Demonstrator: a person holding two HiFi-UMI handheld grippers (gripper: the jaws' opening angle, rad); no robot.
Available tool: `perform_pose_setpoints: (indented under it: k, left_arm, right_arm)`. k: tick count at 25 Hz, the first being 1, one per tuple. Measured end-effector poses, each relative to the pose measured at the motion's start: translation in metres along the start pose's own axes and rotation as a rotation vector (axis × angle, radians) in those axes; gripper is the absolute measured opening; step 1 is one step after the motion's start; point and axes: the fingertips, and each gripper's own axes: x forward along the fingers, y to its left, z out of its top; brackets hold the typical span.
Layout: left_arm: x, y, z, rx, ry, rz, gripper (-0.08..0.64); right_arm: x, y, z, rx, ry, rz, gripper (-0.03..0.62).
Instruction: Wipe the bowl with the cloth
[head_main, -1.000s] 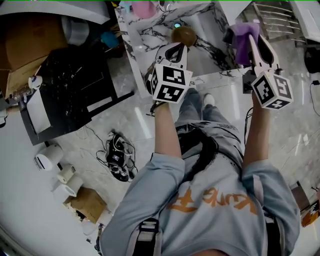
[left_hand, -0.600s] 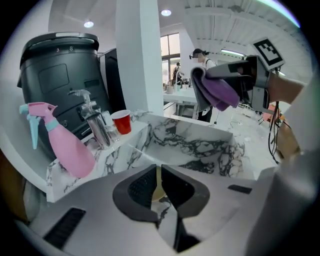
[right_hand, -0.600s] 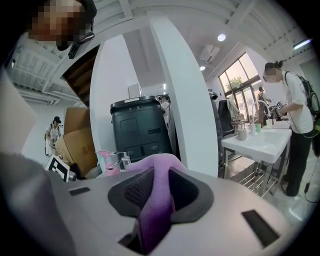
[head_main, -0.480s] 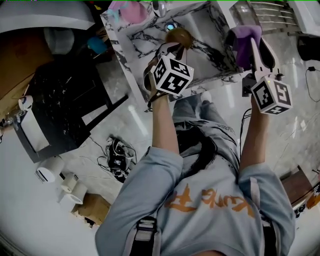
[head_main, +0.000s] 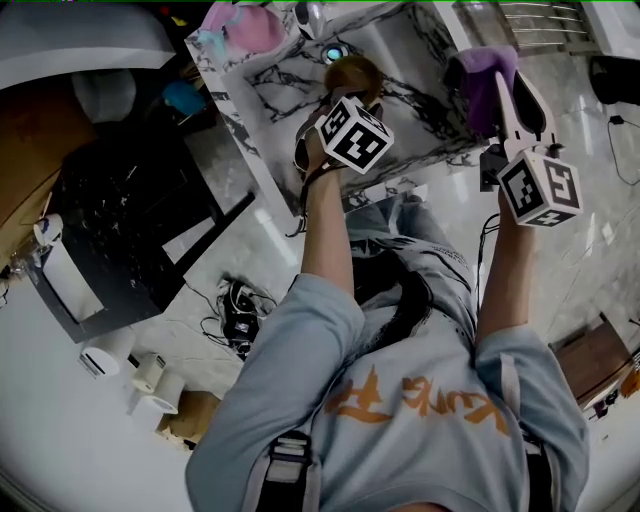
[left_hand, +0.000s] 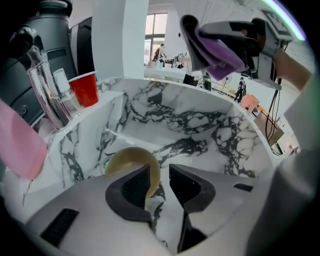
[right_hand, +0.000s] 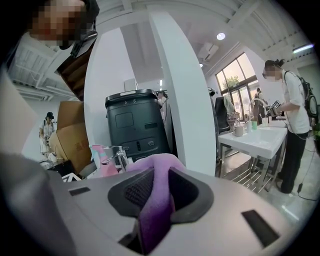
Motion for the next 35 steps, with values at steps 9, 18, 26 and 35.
perform_pose_setpoints:
  k: [9, 18, 26, 35]
  left_arm:
    - [0.05, 0.001, -0.026, 0.105, 0.164, 0.014, 0.12]
    - [0.062, 0.006, -0.028, 0.073, 0.186, 0.031, 0.058]
    - [0.027, 0.02, -0.001, -0.086, 0.061, 0.057, 0.032]
    - [-0.046, 0.017, 0.051, -0.357, -0.27, -0.037, 0.032]
  right_arm:
    - [0.004, 0.004, -0.01, -0.027, 0.033, -0.012, 0.104]
    - [0.003, 0.007, -0.008, -0.037, 0.038, -0.007, 0.104]
    - [-0.007, 0.012, 0.004, -0.047, 0.012, 0.003, 0.104]
    - [-0.01, 0.012, 0.041, -0.049, -0.079, 0.034, 0.104]
